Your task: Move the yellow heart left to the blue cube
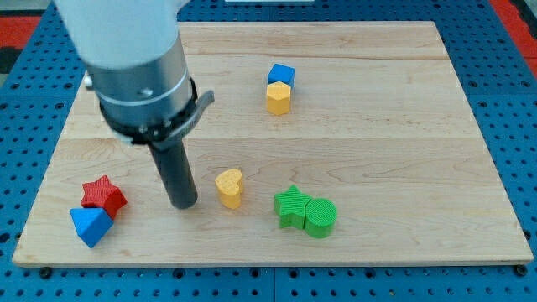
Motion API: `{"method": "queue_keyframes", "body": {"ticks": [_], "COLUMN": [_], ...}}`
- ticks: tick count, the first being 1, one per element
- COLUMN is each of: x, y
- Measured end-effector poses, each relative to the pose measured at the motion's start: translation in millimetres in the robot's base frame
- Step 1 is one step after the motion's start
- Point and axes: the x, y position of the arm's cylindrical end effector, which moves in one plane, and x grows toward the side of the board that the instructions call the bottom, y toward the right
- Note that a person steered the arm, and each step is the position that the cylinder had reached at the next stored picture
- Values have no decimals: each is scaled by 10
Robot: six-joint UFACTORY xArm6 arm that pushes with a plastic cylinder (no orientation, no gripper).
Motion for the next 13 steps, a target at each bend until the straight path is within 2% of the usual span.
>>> {"method": "queue_keyframes", "body": {"ticks": [1,2,3,6,7,8,9,13], "x": [60,-31,-180,-1041,-1203,-941,-910,-1703], "y": [505,648,648,503,564,757,881,785]}}
